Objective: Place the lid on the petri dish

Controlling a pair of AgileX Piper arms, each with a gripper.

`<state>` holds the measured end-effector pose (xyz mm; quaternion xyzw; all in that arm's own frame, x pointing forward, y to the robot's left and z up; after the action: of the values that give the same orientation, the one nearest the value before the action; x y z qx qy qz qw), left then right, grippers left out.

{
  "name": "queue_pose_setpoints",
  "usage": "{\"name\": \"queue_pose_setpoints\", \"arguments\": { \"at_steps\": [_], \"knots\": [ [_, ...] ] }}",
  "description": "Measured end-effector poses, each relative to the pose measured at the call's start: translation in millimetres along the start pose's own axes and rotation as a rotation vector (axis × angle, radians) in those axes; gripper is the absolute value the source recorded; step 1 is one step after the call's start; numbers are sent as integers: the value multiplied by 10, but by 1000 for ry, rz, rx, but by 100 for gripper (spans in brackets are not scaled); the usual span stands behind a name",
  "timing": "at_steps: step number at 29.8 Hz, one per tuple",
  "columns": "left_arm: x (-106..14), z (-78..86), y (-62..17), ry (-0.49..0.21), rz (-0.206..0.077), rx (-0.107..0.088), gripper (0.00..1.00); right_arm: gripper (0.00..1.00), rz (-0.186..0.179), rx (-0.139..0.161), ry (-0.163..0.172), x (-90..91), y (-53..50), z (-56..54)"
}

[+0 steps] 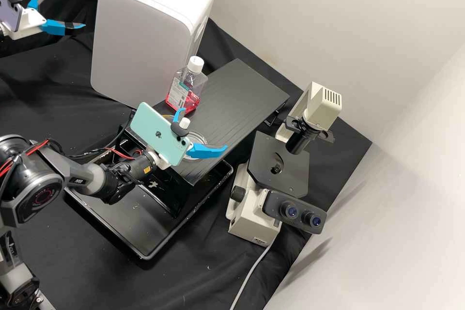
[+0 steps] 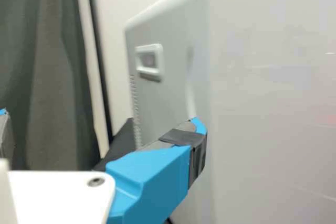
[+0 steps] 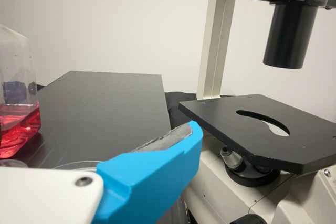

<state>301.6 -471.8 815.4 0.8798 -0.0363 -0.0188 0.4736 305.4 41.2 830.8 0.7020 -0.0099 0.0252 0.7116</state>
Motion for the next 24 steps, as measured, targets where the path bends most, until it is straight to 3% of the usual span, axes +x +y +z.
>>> {"name": "queue_pose_setpoints", "arguments": {
  "at_steps": [2,5,8,10,16,21,24],
  "knots": [
    [-20,90,-28,-32,-2,-11,100,100,0,0,0,0,0,0],
    [-87,290,-99,-103,-9,-45,100,100,0,0,0,0,0,0],
    [-159,441,-167,-176,21,-62,100,100,0,0,0,0,0,0],
    [-193,511,-220,-216,20,-78,100,100,0,0,0,0,0,0],
    [-337,625,-392,-262,-62,-143,100,100,0,0,0,0,0,0],
    [-509,733,-521,-325,-136,-146,100,100,0,0,0,0,0,0],
    [-609,802,-589,-373,-176,-134,100,100,0,0,0,0,0,0]
  ]
}}
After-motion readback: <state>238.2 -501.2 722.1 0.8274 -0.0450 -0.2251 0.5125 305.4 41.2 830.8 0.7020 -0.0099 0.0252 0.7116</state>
